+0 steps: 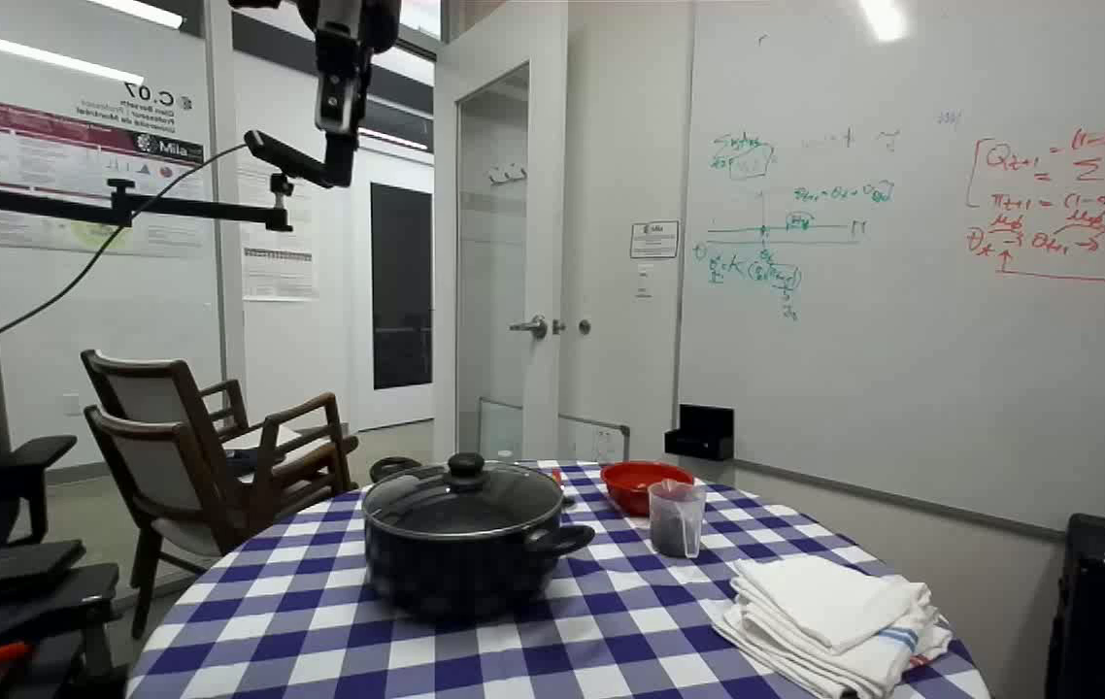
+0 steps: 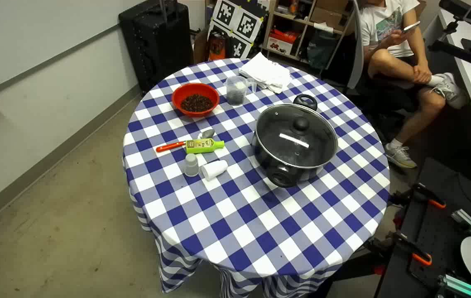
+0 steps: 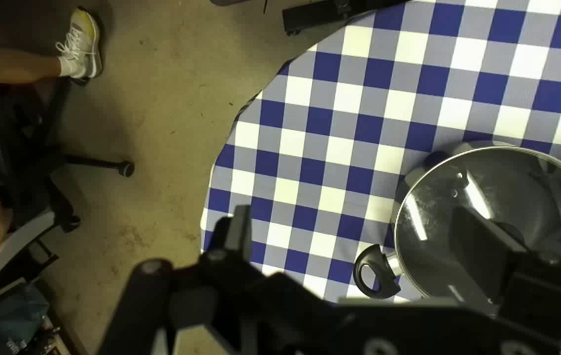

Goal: Remove the glass lid from the pot and put it on the table

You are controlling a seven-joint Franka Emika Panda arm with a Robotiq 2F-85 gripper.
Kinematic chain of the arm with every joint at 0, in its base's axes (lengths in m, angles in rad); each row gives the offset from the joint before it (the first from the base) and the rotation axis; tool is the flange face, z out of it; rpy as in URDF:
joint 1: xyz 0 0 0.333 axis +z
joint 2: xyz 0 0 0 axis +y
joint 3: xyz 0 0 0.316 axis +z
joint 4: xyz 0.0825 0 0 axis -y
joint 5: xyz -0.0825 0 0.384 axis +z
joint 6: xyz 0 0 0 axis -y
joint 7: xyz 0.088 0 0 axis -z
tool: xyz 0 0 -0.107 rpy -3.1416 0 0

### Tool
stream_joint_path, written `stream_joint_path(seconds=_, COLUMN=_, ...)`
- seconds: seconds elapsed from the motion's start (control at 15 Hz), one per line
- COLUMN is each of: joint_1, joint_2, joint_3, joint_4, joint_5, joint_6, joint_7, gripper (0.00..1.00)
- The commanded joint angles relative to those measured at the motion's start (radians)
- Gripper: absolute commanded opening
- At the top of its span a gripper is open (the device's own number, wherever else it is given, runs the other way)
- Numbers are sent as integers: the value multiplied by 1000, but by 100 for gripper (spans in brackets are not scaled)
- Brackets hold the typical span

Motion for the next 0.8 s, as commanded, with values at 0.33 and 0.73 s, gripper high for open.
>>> stream_joint_path(seconds=0.33, joint_1=26, joint_2=1, joint_3=-21, joint_4=2, joint_5=-7, joint_6=-3, joint_7=7, gripper=100)
stream_joint_path(seconds=0.73, joint_1=34, joint_2=32, joint_3=-28, joint_4=8, joint_5=-6, joint_6=24, joint_7=-4, gripper=100)
